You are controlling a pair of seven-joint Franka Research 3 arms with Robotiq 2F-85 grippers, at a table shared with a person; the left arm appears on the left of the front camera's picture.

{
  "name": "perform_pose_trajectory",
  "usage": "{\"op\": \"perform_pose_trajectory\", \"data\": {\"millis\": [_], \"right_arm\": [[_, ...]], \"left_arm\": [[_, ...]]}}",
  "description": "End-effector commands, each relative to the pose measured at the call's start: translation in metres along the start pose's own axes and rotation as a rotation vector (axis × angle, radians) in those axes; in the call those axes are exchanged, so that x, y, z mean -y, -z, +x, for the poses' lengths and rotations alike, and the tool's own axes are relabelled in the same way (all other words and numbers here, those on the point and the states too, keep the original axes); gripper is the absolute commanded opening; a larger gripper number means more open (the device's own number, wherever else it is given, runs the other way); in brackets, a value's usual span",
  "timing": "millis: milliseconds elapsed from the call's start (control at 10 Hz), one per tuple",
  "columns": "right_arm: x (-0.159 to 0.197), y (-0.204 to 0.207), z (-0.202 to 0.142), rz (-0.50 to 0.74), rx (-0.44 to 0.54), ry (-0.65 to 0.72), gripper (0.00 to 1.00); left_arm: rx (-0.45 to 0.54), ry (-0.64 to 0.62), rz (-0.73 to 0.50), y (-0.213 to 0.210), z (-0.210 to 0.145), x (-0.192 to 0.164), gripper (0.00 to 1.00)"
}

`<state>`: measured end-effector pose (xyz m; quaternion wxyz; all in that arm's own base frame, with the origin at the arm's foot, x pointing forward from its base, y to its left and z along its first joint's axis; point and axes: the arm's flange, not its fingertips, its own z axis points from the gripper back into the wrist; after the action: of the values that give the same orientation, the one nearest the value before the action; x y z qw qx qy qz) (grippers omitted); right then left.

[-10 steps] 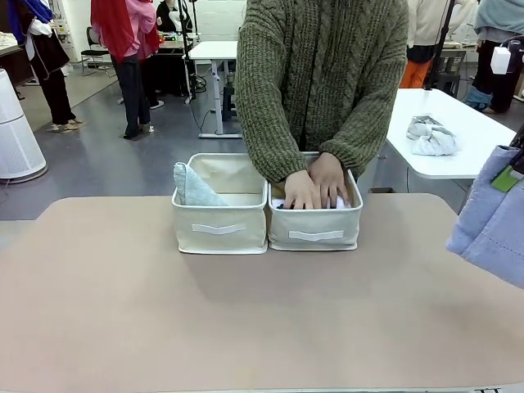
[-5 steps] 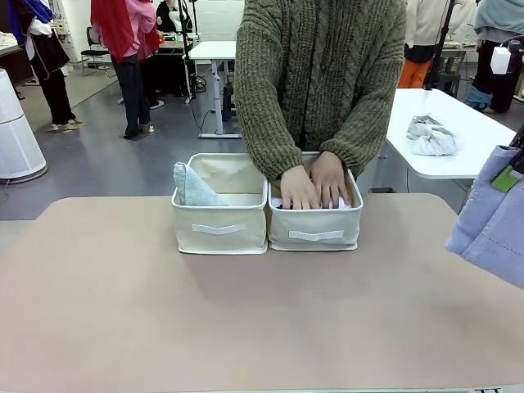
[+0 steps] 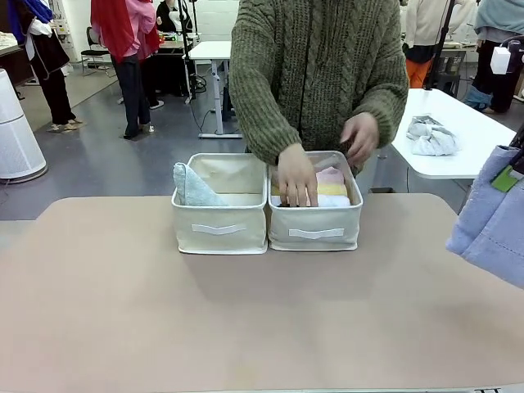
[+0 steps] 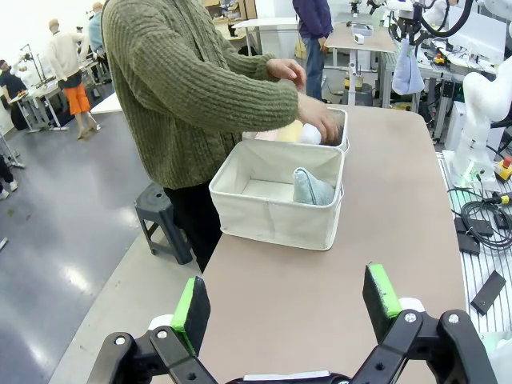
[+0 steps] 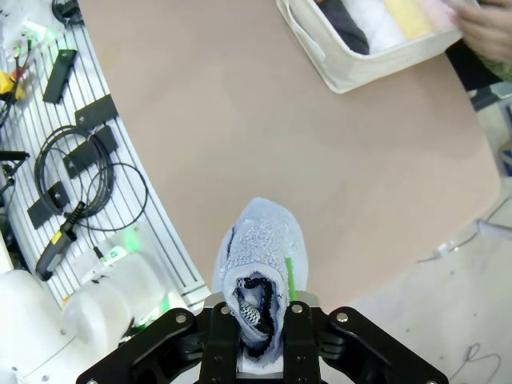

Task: Sort the towels based on their folding style.
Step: Pick up another triangle-folded towel from the table and place it in the left Fabric basket.

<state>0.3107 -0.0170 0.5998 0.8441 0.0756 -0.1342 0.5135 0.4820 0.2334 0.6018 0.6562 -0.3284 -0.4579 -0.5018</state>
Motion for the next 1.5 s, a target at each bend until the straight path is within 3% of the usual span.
{"op": "perform_pose_trajectory", "data": {"millis": [0,300,400,600,700,900,1000,1200,1400], "right_arm": [[0.000,0.000,0.000,0.000,0.000,0.001,0.18],[0.000,0.000,0.000,0.000,0.000,0.000,0.18],[-0.003,-0.016,0.026,-0.024,0.061,-0.056,0.18],[-0.006,-0.042,0.122,-0.002,0.089,-0.257,0.18],[-0.003,-0.041,0.187,0.013,0.100,-0.319,0.18],[0.003,-0.021,0.302,0.003,0.092,-0.374,0.18],[0.008,-0.003,0.341,-0.013,0.068,-0.379,0.18],[0.030,0.021,0.384,-0.068,0.055,-0.345,0.18],[0.039,0.023,0.387,-0.059,0.103,-0.303,0.18]], "left_arm": [[-0.009,-0.004,0.010,0.002,0.001,0.003,1.00],[-0.009,-0.004,0.010,0.002,0.001,0.003,1.00],[-0.009,-0.004,0.010,0.002,0.001,0.003,1.00],[-0.009,-0.004,0.010,0.002,0.001,0.003,1.00],[-0.009,-0.004,0.010,0.002,0.001,0.003,1.00],[-0.009,-0.004,0.010,0.002,0.001,0.003,1.00],[-0.009,-0.004,0.010,0.002,0.001,0.003,1.00],[-0.009,-0.004,0.010,0.002,0.001,0.003,1.00],[-0.009,-0.004,0.010,0.002,0.001,0.003,1.00]]}}
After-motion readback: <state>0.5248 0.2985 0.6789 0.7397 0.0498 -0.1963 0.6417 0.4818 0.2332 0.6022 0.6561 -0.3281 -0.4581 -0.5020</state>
